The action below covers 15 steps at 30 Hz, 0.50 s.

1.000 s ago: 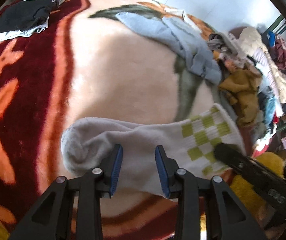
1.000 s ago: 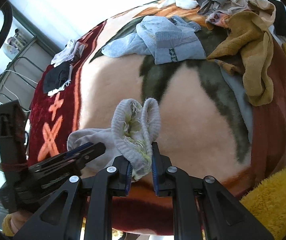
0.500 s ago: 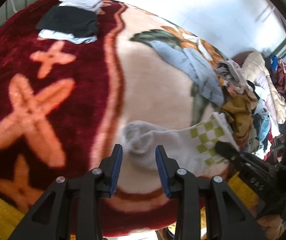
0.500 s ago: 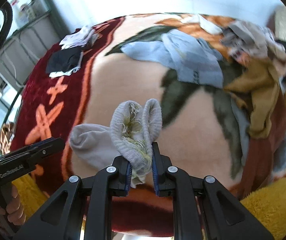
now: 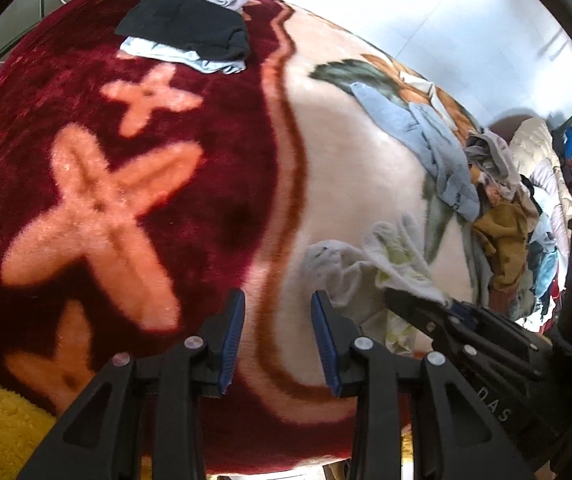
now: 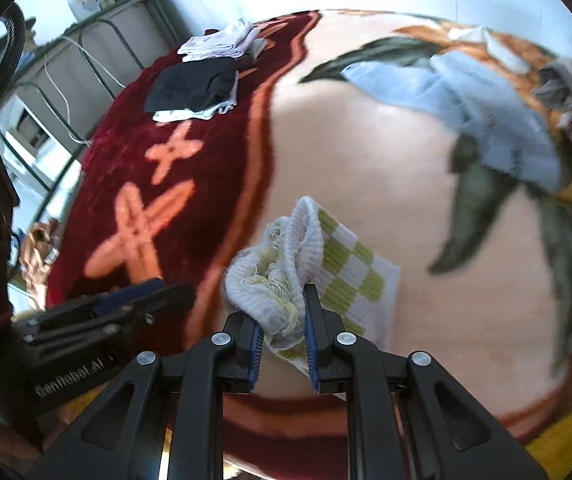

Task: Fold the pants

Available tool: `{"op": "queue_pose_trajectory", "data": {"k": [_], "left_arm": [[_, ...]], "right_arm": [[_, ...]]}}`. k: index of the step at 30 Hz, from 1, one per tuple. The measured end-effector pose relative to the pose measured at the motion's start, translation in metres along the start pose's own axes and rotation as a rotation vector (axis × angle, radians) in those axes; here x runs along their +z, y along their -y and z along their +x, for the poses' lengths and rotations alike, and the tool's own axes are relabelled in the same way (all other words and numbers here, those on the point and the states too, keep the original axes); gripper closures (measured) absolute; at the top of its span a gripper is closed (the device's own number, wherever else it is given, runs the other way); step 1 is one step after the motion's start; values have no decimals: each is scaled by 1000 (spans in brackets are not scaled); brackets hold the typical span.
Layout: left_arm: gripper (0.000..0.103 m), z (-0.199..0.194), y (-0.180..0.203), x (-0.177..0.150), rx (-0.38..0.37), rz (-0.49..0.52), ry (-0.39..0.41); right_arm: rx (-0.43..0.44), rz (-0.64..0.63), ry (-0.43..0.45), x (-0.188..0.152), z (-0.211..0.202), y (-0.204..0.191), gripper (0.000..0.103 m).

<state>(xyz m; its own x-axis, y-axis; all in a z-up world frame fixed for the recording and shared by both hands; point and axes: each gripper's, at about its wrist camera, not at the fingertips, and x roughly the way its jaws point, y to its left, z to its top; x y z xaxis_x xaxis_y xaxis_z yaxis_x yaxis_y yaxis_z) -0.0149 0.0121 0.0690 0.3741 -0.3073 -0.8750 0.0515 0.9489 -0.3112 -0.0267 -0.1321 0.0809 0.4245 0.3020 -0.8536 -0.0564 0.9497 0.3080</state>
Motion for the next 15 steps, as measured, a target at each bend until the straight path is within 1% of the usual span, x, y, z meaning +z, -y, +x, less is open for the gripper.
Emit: {"op": "queue_pose_trajectory", "data": {"k": [1,3,4,5,6,9,13,14,15], "left_arm": [[68,0,-2,0,2,-4,-1],[68,0,-6,0,6,-11,-3],[68,0,-7,0,8,-14,-3],[68,0,-9,-1,9,-17,-2],[68,0,-10,0,8,-21,-1],[68,-1,-11,1,7,-26,0],[68,-9,-5,3,-2,-16,8],[68,-12,-1,4,-11,-12,12],[68,-14,1,5,-21,-8,13]], "right_arm": [[18,15,-1,0,2,0,83],[78,49,-15,2,6,2,74],[107,62,-20,2,6,2,67],[136,78,-21,3,6,3,62],[157,92,-24,3,5,4,60],[238,102,-21,3,-4,3,58],[260,93,-17,0,-21,5,57],[258,97,-17,-2,-26,8,57],[238,102,-27,-4,-31,13,57]]}}
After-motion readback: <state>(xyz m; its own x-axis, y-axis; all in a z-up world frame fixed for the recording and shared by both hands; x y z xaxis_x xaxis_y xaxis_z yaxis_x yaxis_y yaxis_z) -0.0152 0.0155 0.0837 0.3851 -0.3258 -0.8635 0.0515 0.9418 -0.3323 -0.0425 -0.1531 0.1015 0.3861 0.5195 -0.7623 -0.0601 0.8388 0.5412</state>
